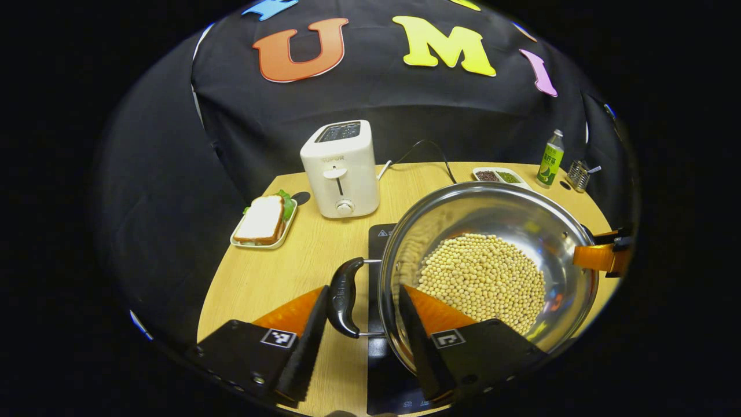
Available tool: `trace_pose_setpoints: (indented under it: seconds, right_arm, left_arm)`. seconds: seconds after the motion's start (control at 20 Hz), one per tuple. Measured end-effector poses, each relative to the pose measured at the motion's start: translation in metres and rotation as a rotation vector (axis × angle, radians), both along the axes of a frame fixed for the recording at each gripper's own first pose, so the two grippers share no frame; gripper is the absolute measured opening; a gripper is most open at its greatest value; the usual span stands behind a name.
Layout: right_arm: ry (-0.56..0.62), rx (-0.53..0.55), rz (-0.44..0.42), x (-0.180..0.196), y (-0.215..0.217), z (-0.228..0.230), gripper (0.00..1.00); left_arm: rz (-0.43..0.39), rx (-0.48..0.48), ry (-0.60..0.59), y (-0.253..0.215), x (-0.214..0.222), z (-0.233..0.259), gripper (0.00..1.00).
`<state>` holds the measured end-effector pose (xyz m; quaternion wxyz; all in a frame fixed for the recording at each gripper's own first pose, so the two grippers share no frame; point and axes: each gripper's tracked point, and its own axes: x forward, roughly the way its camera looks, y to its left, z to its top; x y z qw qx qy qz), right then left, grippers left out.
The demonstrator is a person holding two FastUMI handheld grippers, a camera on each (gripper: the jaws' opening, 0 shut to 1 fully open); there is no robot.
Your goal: First push the handle of the pot to place it horizontally, then grasp the pot with both hands and set it on the induction cooktop.
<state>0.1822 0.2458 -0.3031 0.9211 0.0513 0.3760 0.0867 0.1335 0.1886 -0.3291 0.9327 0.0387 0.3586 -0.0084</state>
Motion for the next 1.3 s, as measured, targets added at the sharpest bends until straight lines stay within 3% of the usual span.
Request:
trace_pose_setpoints:
  seconds: [0.1, 0.2, 0.3, 0.9, 1.3]
  right_arm:
    - [-0.062, -0.01, -0.007, 0.003, -0.007, 0.013, 0.77]
    - [-0.101, -0.02, 0.007, 0.006, -0.01, 0.02, 0.79]
    - [-0.11, -0.028, 0.017, 0.005, -0.012, 0.023, 0.88]
    - [-0.215, -0.078, 0.025, -0.006, -0.031, 0.054, 0.88]
    - [-0.347, -0.095, 0.042, -0.032, -0.054, 0.109, 0.89]
  left_arm:
    - [0.015, 0.028, -0.045, 0.005, 0.0, 0.01, 0.97]
    - [0.024, 0.034, -0.064, 0.002, -0.002, 0.017, 0.97]
    - [0.03, 0.04, -0.079, 0.001, -0.003, 0.024, 0.97]
    - [0.046, 0.035, -0.207, -0.006, -0.01, 0.084, 0.97]
    - [0.053, 0.053, -0.329, -0.029, -0.039, 0.144, 0.97]
